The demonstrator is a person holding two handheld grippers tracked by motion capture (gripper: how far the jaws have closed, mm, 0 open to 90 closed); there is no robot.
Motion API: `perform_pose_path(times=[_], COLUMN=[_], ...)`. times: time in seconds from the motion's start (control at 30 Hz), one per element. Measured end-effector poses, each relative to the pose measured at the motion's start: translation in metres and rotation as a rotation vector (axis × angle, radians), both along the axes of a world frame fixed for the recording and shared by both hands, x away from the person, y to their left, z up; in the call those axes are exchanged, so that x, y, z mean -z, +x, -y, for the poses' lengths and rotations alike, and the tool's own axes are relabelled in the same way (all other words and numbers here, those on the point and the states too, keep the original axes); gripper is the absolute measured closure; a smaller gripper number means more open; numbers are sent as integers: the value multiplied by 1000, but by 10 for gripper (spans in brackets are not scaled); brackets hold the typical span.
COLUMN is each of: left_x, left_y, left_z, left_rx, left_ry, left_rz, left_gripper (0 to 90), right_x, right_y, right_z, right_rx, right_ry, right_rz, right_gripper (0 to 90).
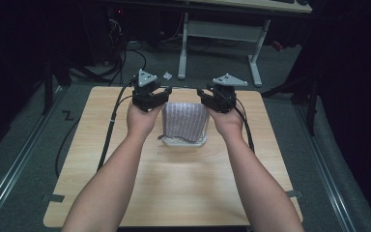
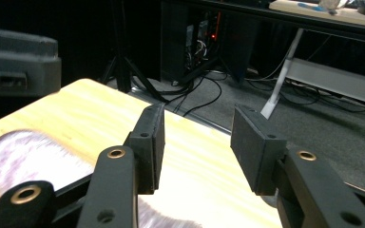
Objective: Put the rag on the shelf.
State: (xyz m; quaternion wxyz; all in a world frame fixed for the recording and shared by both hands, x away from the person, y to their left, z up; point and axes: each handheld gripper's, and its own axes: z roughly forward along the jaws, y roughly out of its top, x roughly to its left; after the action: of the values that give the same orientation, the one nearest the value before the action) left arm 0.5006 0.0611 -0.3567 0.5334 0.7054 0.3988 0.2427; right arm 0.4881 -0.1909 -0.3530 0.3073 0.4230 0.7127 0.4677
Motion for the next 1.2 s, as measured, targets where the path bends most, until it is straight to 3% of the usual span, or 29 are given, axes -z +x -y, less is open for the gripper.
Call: perform_pose_path(times=[0.07,0.2,0.3,0.53,0.83,0.9,1.03,1.1,1.2], left_x=[0,1,6,22,37,42,55,62,74], left_y=[-5,-18,-27,-39,-51,-52,-55,-57,-60], left_z=[-2,-2,-4,-11,-20,-22,-25,-26,-27], left_rx=[6,4,13,26,41,43,45,48,54], left_ry=[-3,39,44,41,39,41,51,54,52], left_rz=[0,14,14,-24,-40,-48,-72,-87,-110], left_gripper=[502,492,487,475,476,476,476,476,477], right_x=[0,3,5,14,31,35,43,48,57], right_y=[-6,-16,-22,-39,-55,-59,-63,-67,-71], right_z=[0,1,6,16,26,28,30,31,32], right_rx=[-4,2,9,21,28,25,17,13,4], right_ry=[-4,-16,-24,-38,-74,-77,-91,-92,-102], right_rz=[8,17,20,19,-15,3,-39,-25,-57], right_gripper=[546,525,519,508,497,503,491,496,488])
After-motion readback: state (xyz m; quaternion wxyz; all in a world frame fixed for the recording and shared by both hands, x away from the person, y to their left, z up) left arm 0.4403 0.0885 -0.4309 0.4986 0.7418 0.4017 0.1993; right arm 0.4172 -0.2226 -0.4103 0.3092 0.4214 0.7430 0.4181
